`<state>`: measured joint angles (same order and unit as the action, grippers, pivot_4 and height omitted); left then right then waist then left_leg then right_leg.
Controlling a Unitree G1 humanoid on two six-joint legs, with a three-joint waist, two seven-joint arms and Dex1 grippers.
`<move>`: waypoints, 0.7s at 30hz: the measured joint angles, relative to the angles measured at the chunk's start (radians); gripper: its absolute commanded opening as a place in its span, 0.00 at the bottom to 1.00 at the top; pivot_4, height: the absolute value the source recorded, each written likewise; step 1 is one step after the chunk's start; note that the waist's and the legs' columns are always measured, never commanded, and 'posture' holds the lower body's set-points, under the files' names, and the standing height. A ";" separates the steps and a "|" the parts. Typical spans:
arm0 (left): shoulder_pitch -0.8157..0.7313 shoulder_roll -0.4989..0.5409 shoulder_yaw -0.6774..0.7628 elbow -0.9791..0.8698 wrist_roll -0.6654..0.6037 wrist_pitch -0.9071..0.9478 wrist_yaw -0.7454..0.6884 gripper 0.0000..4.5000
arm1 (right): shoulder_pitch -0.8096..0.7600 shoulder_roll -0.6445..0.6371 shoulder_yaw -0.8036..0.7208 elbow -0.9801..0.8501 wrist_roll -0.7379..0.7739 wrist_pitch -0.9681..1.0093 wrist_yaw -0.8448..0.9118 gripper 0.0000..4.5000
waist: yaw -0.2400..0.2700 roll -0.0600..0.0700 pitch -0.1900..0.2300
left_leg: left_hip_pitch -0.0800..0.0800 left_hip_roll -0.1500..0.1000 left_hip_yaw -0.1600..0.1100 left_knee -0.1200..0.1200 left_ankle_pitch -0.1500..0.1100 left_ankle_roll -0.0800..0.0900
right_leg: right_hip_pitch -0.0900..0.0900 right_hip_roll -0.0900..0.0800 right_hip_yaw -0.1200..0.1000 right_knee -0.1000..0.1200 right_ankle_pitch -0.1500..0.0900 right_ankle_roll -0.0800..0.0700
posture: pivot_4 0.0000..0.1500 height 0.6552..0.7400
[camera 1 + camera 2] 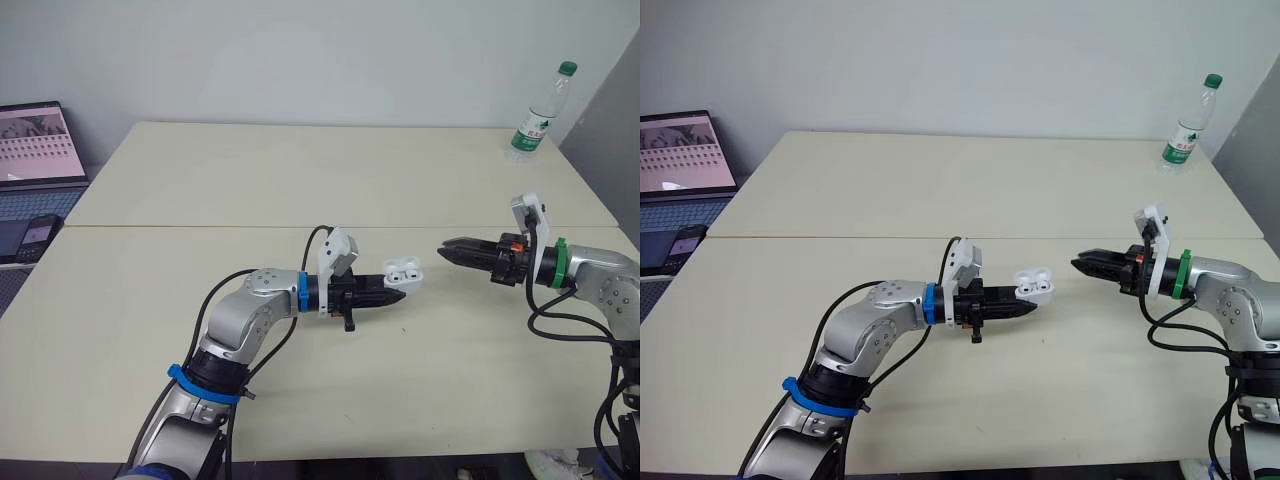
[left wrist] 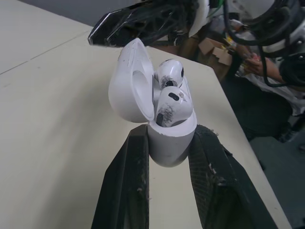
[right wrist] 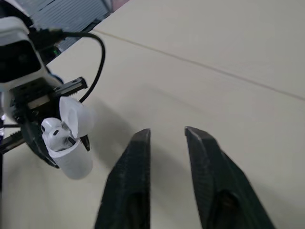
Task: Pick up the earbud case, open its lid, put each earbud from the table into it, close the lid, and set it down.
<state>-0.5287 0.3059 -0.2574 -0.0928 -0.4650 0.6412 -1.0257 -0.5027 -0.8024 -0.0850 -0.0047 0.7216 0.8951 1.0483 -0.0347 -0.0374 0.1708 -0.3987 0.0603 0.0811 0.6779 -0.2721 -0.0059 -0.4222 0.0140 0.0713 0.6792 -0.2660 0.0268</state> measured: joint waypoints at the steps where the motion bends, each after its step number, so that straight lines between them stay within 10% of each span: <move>1: 0.005 0.007 -0.003 -0.006 -0.002 0.003 -0.012 0.17 | -0.002 -0.006 0.018 -0.001 -0.002 -0.001 0.024 0.00 | 0.000 0.000 0.000 | 0.000 0.000 0.000 0.000 0.000 0.000 | 0.000 0.000 0.000 0.000 0.000 0.000 | 1.00 0.95; 21: 0.034 0.015 -0.012 -0.059 -0.039 0.070 0.009 0.17 | -0.003 0.020 0.038 -0.127 0.126 0.053 0.151 0.00 | 0.003 0.000 0.000 | 0.000 0.000 -0.001 0.001 0.000 0.000 | 0.000 0.000 -0.001 0.000 0.000 0.000 | 1.00 0.95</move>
<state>-0.4945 0.3209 -0.2698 -0.1514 -0.5039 0.7113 -1.0162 -0.5053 -0.7826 -0.0470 -0.1317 0.8480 0.9478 1.1998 -0.0319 -0.0374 0.1709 -0.3989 0.0606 0.0802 0.6786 -0.2720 -0.0059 -0.4220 0.0141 0.0707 0.6795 -0.2660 0.0268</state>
